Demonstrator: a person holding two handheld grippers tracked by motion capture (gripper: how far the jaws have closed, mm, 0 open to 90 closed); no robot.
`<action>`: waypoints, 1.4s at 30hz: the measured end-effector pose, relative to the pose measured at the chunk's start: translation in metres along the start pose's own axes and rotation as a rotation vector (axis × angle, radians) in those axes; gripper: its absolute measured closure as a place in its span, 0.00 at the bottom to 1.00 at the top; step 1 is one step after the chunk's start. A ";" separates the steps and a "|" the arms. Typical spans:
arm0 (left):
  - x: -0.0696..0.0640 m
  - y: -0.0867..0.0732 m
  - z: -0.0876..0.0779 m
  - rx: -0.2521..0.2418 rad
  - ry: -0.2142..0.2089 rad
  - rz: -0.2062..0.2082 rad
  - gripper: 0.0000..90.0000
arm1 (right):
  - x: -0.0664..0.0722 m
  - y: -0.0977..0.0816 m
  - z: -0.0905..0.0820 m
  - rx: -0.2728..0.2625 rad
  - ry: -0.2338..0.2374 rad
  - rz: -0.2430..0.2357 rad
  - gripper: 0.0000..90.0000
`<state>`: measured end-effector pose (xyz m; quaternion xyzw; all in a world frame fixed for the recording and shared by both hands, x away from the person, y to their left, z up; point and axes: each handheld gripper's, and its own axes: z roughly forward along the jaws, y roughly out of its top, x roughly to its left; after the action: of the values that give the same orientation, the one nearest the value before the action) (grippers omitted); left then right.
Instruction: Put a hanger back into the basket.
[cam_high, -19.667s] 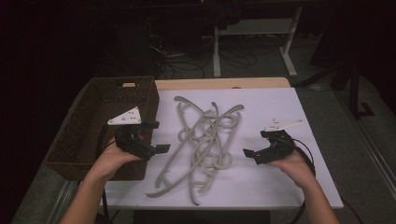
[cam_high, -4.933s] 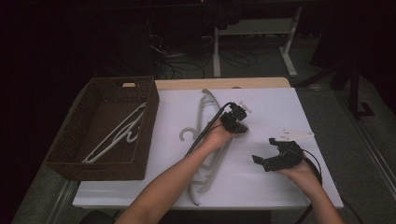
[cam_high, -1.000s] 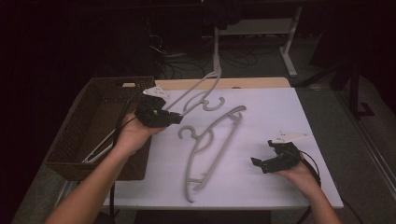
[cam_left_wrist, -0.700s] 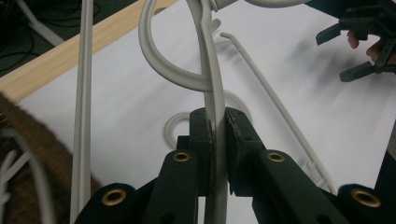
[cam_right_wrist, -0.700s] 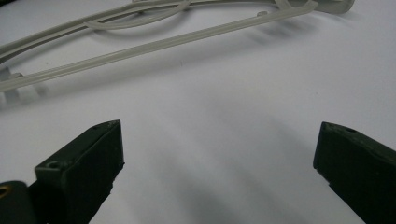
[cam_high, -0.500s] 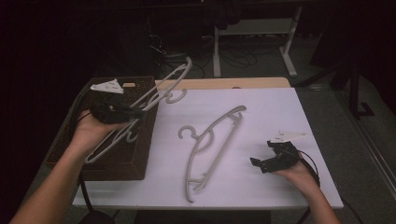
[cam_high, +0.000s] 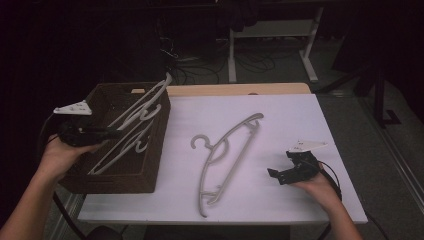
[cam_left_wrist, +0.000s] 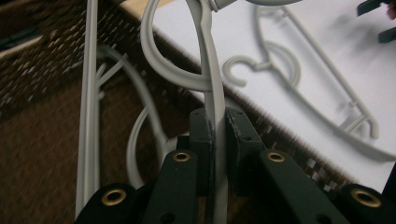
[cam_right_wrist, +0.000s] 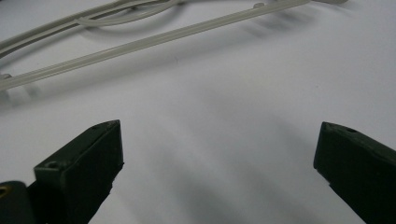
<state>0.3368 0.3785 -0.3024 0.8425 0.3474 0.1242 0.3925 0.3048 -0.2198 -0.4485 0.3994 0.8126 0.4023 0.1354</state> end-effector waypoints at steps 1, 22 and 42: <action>0.003 -0.006 -0.004 -0.003 0.004 -0.012 0.91 | 0.000 0.000 0.000 0.000 -0.002 0.002 0.01; 0.032 -0.046 0.009 0.148 -0.005 -0.041 0.91 | -0.003 0.000 0.000 -0.007 -0.021 0.014 0.01; 0.040 -0.046 0.006 0.075 0.044 -0.091 0.46 | -0.004 0.001 -0.001 -0.012 -0.019 0.013 0.02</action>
<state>0.3464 0.4233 -0.3431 0.8369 0.3984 0.1117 0.3583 0.3068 -0.2231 -0.4477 0.4076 0.8061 0.4044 0.1430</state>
